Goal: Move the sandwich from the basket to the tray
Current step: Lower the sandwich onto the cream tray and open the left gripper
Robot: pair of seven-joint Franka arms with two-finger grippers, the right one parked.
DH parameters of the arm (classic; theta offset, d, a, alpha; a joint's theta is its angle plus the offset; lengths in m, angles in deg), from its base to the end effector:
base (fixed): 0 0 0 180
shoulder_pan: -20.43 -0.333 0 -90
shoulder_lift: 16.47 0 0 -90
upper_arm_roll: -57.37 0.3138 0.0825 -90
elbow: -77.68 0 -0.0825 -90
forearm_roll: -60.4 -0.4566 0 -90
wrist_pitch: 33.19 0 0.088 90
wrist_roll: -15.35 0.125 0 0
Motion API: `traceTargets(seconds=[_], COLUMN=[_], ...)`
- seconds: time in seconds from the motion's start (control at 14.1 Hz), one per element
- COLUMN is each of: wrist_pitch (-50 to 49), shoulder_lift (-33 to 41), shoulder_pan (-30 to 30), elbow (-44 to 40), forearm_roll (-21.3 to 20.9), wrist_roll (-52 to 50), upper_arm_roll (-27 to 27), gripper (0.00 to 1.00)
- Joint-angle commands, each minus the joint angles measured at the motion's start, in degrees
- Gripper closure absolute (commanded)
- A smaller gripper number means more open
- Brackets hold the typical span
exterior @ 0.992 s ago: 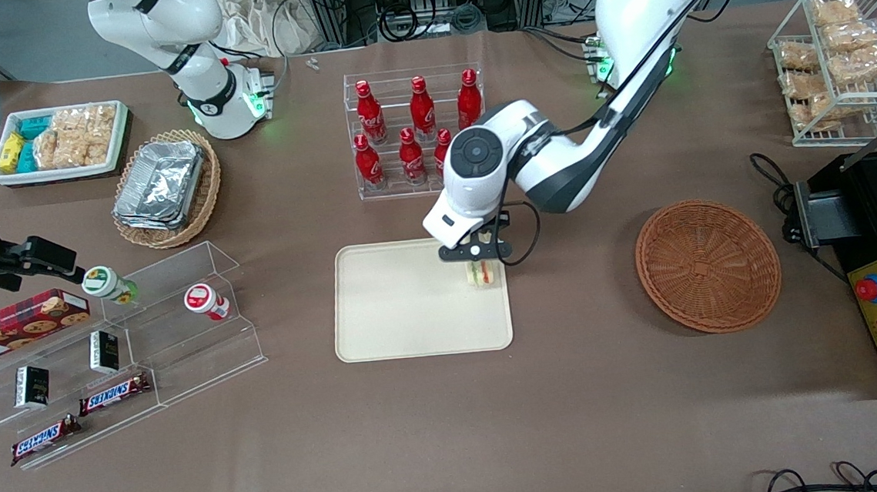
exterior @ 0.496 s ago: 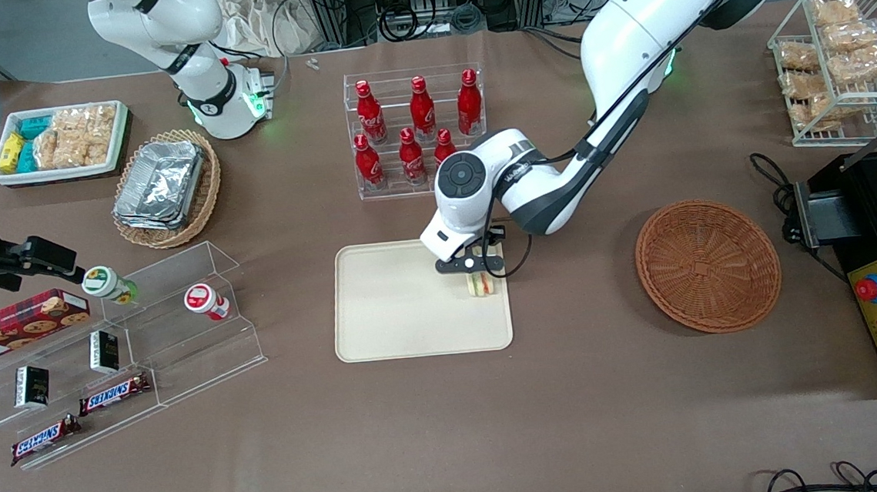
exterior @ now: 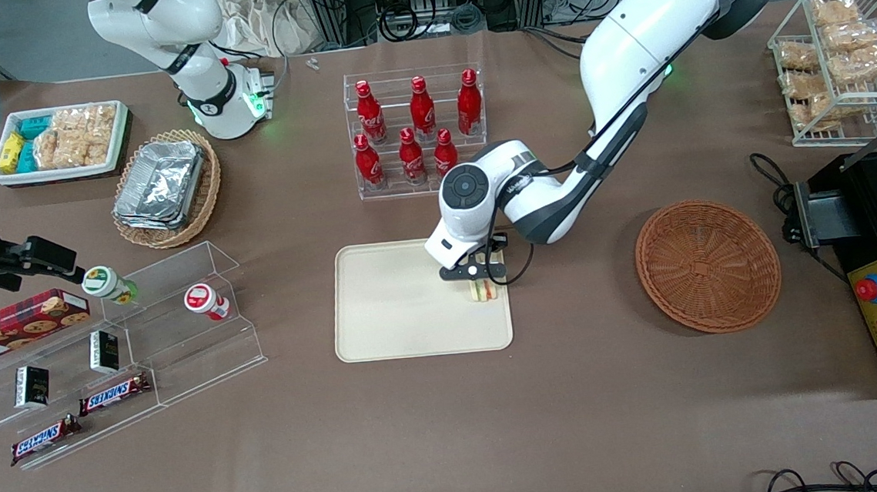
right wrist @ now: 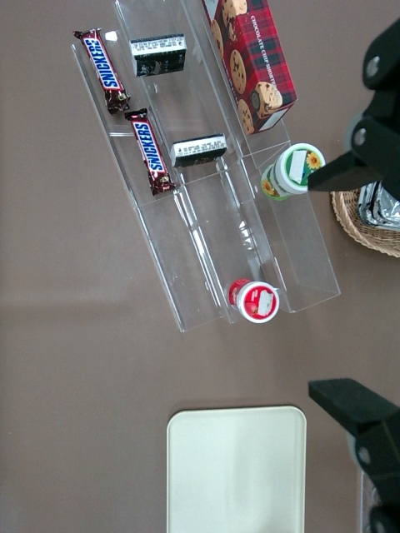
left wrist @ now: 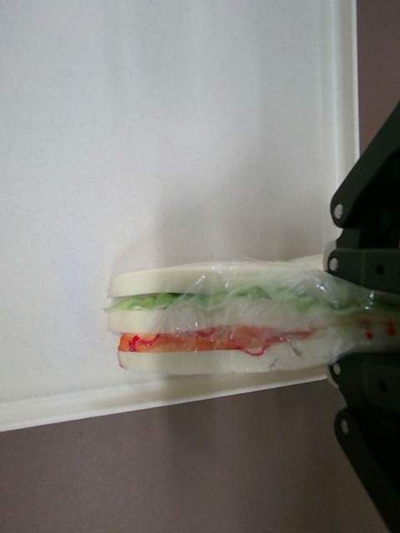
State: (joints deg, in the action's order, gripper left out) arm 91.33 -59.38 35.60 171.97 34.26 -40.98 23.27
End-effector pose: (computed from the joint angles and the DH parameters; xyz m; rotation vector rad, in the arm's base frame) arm 0.5136 -0.5161 0.1612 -3.1072 0.0652 0.1044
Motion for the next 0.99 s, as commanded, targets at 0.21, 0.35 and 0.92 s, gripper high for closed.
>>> traceTargets(seconds=[0.21,0.35,0.92], wrist_pitch=[1.08,0.99,-13.76], shoulder_lift=[-0.78,-0.43,8.52], shoulder_pan=[0.73,0.73,-3.91], elbow=[-1.39,-1.65,-9.47], forearm_roll=[-1.37,-1.20,6.00], wrist_roll=[-0.63,-1.15,-0.71], upper_arm_roll=[0.53,0.53,-0.35], gripper=[0.00,0.00,0.00])
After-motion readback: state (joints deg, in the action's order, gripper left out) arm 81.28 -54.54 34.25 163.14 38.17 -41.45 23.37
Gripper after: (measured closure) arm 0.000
